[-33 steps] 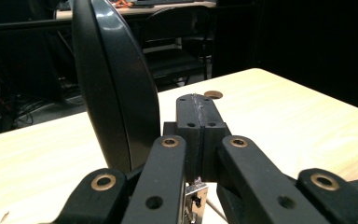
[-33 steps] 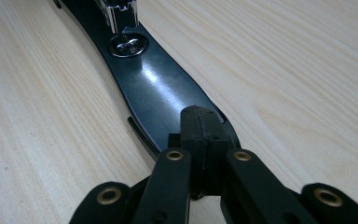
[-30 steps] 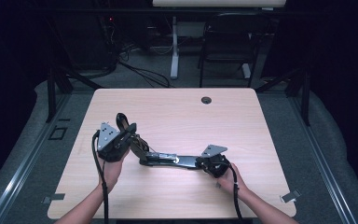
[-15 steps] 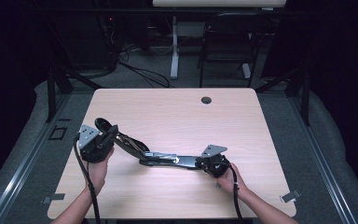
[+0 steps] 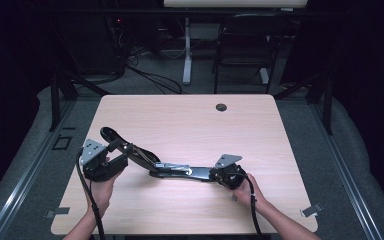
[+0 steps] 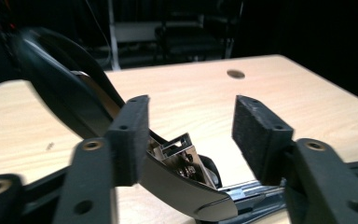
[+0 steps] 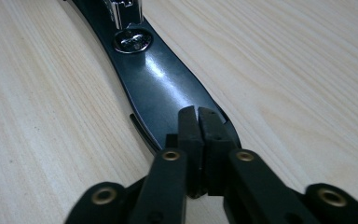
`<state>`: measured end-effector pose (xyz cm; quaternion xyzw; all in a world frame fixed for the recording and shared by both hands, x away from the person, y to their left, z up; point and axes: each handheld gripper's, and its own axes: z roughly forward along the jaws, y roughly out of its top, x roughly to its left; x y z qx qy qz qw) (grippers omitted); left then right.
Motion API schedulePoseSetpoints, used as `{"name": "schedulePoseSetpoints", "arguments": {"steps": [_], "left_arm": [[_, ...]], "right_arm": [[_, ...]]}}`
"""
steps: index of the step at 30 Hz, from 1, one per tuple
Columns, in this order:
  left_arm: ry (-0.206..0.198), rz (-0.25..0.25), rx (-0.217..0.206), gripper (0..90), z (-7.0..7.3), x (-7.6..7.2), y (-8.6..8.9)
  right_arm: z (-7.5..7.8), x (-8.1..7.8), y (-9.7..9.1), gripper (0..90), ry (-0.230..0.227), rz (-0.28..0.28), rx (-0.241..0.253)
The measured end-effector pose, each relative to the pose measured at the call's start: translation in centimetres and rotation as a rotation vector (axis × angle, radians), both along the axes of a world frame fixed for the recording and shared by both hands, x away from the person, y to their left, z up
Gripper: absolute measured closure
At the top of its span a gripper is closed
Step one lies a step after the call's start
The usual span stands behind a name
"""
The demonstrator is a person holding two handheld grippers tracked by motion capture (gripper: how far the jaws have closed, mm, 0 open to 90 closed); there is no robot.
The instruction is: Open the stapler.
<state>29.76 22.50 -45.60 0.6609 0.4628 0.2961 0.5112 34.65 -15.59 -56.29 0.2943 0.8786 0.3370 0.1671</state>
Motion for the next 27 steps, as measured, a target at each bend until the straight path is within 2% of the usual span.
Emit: {"name": "schedulePoseSetpoints", "arguments": {"steps": [1, 4, 6, 7, 8, 9, 10, 11, 13, 14, 15, 17, 19, 20, 21, 24, 25, 27], "left_arm": [[-0.027, 0.016, -0.001, 38.7, 0.4, -0.6, 0.3], [-0.035, 0.032, -0.002, 35.1, 0.5, -1.0, 0.7], [-0.024, 0.05, -0.009, 32.3, 0.5, -1.0, 1.1], [-0.019, 0.058, -0.016, 29.2, 0.4, -1.0, 1.3], [-0.013, 0.066, -0.022, 29.2, 0.4, -1.0, 1.6], [-0.001, 0.084, -0.031, 26.0, 0.3, -0.9, 2.0], [0.004, 0.091, -0.033, 25.0, 0.3, -0.8, 2.2], [0.004, 0.091, -0.033, 23.3, 0.3, -0.8, 2.2], [0.016, 0.097, -0.031, 22.1, 0.1, -0.6, 2.4], [0.024, 0.102, -0.031, 21.4, 0.0, -0.5, 2.5], [0.047, 0.103, -0.039, 19.0, -0.2, -0.2, 2.7], [0.054, 0.104, -0.038, 17.6, -0.3, -0.1, 2.8], [0.074, 0.105, -0.034, 16.9, -0.4, 0.2, 3.0], [0.078, 0.112, -0.034, 16.3, -0.5, 0.3, 3.0], [0.085, 0.113, -0.033, 16.3, -0.6, 0.3, 3.1], [0.123, 0.11, -0.028, 13.6, -1.0, 0.8, 3.4], [0.123, 0.11, -0.028, 12.7, -1.0, 0.8, 3.4], [0.145, 0.111, -0.03, 11.4, -1.2, 1.1, 3.6]], "right_arm": [[0.1, 0.1, -0.1, 83.9, 0.012, 0.0, -0.008], [0.3, 0.2, 0.0, 79.8, 0.021, 0.008, -0.018], [0.7, 0.1, 0.1, 75.7, 0.02, 0.003, -0.061], [1.1, 0.3, 0.0, 70.0, 0.05, -0.01, -0.042], [1.1, 0.3, 0.0, 70.0, 0.05, -0.01, -0.042], [1.7, 0.6, -0.2, 63.9, 0.077, -0.011, -0.042], [1.9, 0.8, -0.4, 61.2, 0.087, -0.015, -0.02], [1.9, 0.8, -0.4, 61.2, 0.087, -0.015, -0.02], [2.5, 1.0, -0.7, 55.2, 0.099, -0.016, -0.014], [2.7, 1.1, -0.8, 49.5, 0.108, -0.017, -0.008], [3.2, 1.3, -1.0, 36.8, 0.14, -0.026, -0.011], [3.3, 1.4, -1.2, 33.4, 0.155, -0.024, -0.007], [4.0, 1.2, -1.5, 24.1, 0.163, -0.027, -0.026], [4.1, 1.2, -1.6, 20.4, 0.17, -0.022, -0.019], [4.1, 1.2, -1.6, 20.4, 0.17, -0.022, -0.019], [4.7, 1.1, -1.9, 12.0, 0.202, -0.017, -0.034], [4.8, 1.1, -2.0, 8.4, 0.205, -0.02, -0.039], [4.9, 1.1, -2.3, 6.1, 0.218, -0.02, -0.045]]}}
